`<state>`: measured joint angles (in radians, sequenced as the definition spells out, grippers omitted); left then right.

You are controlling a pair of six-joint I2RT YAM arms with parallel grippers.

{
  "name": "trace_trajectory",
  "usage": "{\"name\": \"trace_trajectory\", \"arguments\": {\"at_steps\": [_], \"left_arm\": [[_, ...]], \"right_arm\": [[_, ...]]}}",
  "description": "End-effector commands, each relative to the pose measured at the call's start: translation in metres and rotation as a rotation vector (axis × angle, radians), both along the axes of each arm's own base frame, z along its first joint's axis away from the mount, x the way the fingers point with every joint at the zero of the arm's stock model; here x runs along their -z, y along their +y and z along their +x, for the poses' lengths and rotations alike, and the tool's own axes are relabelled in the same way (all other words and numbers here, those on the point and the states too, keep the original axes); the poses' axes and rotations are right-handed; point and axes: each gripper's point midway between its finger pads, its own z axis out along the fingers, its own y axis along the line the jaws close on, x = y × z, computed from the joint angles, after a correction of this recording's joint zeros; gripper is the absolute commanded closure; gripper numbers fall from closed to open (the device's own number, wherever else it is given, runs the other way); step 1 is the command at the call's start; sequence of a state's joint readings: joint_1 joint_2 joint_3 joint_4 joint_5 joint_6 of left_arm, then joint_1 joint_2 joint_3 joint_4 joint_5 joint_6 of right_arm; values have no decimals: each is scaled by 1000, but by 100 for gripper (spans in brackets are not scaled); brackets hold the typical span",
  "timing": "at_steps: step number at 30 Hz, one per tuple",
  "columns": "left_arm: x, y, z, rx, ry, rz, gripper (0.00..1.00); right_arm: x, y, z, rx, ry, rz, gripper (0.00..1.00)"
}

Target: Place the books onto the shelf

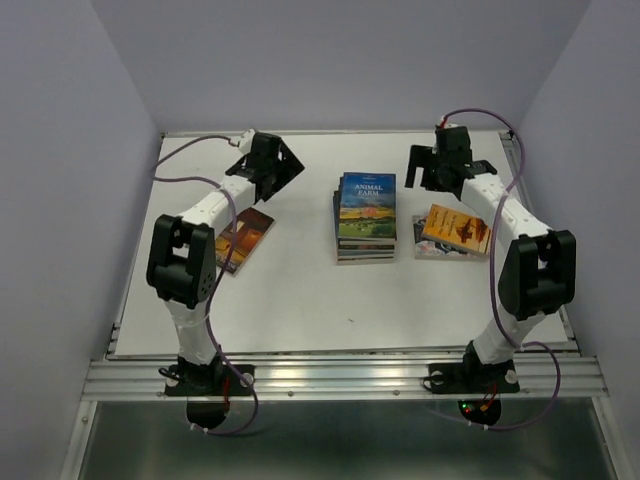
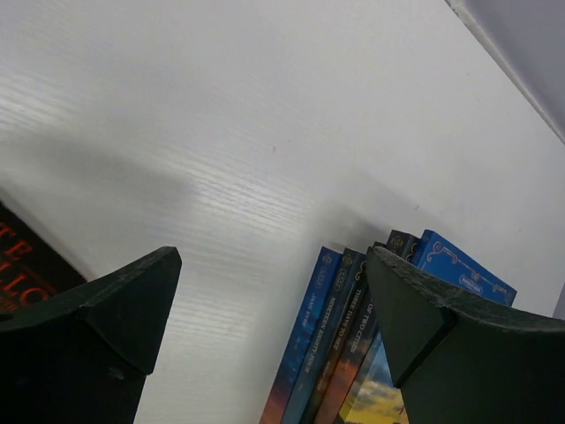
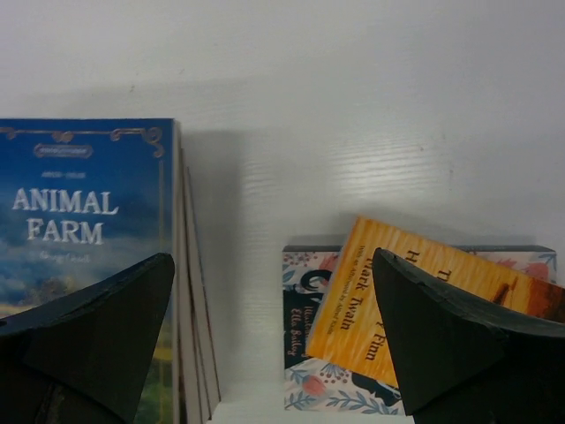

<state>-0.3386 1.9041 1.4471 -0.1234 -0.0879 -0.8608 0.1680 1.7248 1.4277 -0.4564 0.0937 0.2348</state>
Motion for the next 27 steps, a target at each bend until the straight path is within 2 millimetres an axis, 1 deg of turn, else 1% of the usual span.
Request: {"name": "trace_trajectory", "arguments": {"at_steps": [1, 2, 3, 4, 5, 6, 7, 8, 9, 10, 11, 12, 13, 14, 15, 16, 17, 18, 19, 20, 21, 22, 23, 24, 25, 26, 27], "left_arm": [[-62, 74, -28, -117, -54, 232, 1], [-59, 90, -34, -139, -31, 253, 1], [-56, 106, -39, -164, -13, 261, 1], [-62, 139, -41, -208, -30, 271, 1], [-39, 151, -53, -193, 19, 260, 1], [-39, 167, -57, -181, 12, 269, 1], [-24, 186, -60, -171, 11, 233, 1], [-17, 200, -62, -171, 13, 221, 1], [-13, 205, -63, -145, 11, 227, 1], [-8, 209, -63, -107, 8, 243, 1], [5, 206, -65, -58, 33, 232, 1], [9, 211, -66, -49, 50, 225, 1], [14, 207, -65, -3, 53, 227, 1], [22, 207, -63, 25, 61, 236, 1], [26, 214, -62, 10, 81, 257, 1], [31, 218, -63, 2, 106, 257, 1], [41, 218, -63, 20, 129, 241, 1], [43, 220, -61, 27, 130, 249, 1], [47, 226, -60, 14, 134, 246, 1], [53, 226, -60, 28, 138, 228, 1], [57, 227, -60, 36, 140, 219, 1], [60, 232, -61, 28, 143, 214, 1], [69, 232, -63, 39, 161, 197, 1], [75, 232, -66, 52, 171, 186, 1], [81, 232, -69, 56, 182, 175, 1], [90, 227, -74, 69, 190, 142, 1], [91, 223, -75, 76, 181, 129, 1]], "right_arm": [[-54, 68, -9, -171, -141, 5, 0], [-58, 81, -11, -192, -149, 17, 0], [-60, 100, -16, -241, -148, 40, 0], [-60, 131, -26, -300, -147, 68, 0], [-61, 148, -32, -331, -146, 94, 0], [-63, 164, -36, -325, -141, 151, 0], [-71, 190, -38, -363, -183, 212, 0], [-69, 209, -47, -413, -178, 271, 0], [-62, 225, -55, -431, -153, 331, 0], [-60, 239, -59, -465, -153, 344, 0], [-50, 267, -70, -504, -128, 369, 0], [-43, 279, -74, -520, -114, 371, 0], [-46, 292, -75, -531, -115, 383, 0], [-42, 304, -78, -535, -94, 405, 0], [-22, 321, -85, -556, -44, 414, 0], [-19, 330, -87, -536, -19, 454, 0], [-17, 341, -86, -534, -24, 490, 0], [-11, 346, -85, -532, -16, 518, 0], [5, 355, -87, -531, 10, 530, 0], [6, 362, -84, -520, 17, 562, 0], [10, 370, -88, -539, 29, 566, 0], [26, 378, -90, -551, 53, 548, 0], [24, 382, -85, -551, 46, 543, 0], [27, 388, -88, -567, 49, 537, 0], [31, 389, -86, -567, 50, 528, 0], [41, 401, -95, -594, 65, 511, 0], [45, 402, -94, -597, 69, 502, 0]]}}
